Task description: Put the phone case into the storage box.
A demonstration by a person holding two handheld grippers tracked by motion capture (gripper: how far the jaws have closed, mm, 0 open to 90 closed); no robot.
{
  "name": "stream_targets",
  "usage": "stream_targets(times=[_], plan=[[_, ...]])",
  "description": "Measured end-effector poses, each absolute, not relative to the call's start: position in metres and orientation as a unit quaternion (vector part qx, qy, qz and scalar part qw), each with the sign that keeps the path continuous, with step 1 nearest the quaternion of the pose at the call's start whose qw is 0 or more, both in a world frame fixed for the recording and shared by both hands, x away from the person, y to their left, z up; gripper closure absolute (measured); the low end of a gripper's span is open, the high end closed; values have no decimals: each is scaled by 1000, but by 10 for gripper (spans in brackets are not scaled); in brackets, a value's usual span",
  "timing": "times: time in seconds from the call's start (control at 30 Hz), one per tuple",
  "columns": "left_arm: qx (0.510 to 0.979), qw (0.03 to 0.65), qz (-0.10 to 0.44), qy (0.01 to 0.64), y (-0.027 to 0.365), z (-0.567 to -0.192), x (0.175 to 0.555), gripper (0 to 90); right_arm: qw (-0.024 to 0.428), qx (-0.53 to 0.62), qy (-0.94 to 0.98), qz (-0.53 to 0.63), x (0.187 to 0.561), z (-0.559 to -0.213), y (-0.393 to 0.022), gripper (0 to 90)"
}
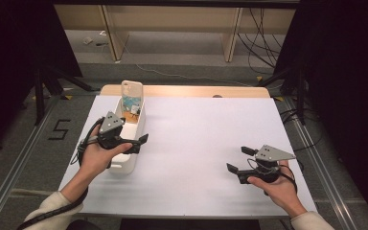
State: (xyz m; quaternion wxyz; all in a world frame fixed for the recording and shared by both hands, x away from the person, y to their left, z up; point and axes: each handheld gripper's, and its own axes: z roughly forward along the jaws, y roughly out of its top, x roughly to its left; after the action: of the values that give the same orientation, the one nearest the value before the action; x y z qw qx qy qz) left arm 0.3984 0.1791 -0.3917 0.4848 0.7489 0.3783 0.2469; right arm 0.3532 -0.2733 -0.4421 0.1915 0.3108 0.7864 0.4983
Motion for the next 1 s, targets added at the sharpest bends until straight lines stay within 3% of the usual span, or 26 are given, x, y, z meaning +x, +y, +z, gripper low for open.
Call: stream_targets(times=[1.0], plan=[[757,494,243,351,179,-407,382,0,190,309,787,499,353,-442,-273,158]])
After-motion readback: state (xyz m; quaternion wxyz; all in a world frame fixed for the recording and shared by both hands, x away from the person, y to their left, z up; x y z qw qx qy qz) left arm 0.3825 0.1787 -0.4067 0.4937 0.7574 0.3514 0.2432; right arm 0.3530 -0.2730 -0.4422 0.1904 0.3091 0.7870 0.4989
